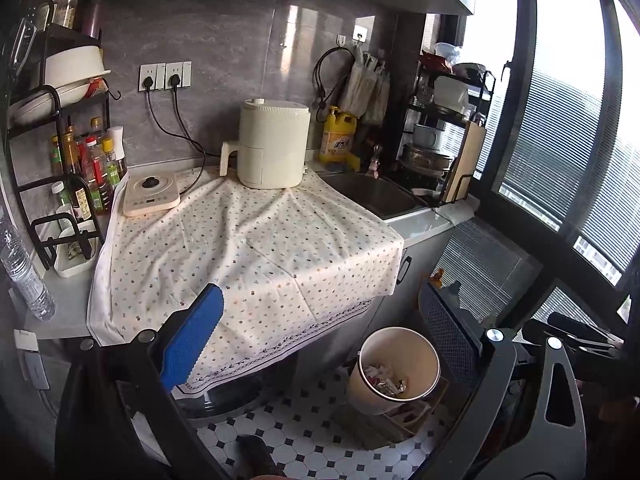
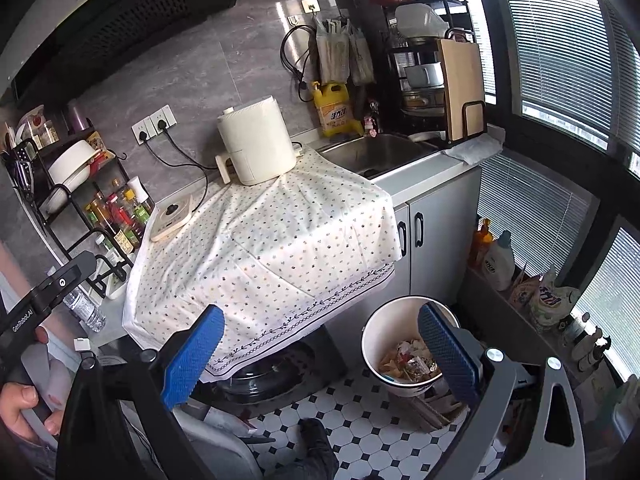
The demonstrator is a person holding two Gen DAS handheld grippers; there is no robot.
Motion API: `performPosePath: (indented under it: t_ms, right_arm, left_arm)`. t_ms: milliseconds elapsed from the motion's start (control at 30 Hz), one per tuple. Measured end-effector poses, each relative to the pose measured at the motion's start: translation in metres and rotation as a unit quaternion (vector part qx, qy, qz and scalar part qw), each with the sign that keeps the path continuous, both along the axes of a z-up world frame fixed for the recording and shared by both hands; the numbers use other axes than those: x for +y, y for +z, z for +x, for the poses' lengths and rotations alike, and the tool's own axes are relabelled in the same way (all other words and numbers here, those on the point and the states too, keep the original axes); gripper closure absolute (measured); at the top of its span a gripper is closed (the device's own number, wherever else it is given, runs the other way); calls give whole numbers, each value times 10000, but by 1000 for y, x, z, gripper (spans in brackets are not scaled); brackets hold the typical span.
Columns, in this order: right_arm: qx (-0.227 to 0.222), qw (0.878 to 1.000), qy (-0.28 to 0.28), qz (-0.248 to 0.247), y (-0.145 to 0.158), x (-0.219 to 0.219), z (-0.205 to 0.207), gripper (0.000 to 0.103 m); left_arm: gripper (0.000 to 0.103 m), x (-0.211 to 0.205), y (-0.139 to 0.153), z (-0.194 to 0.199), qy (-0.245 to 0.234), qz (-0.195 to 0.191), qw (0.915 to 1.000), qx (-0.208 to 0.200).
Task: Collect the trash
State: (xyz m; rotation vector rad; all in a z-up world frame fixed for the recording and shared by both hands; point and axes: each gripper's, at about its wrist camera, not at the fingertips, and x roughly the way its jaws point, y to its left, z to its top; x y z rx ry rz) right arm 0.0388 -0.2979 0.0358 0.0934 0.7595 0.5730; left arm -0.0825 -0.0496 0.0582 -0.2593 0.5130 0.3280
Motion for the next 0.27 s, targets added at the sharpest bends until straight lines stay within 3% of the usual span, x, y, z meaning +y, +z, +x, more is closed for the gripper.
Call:
performPosePath:
  t_ms: [267]
  right_arm:
    - [50, 9999, -87, -52, -9, 2, 4, 8]
  left_arm:
    - [6, 8, -10, 11, -60, -109, 9998, 154]
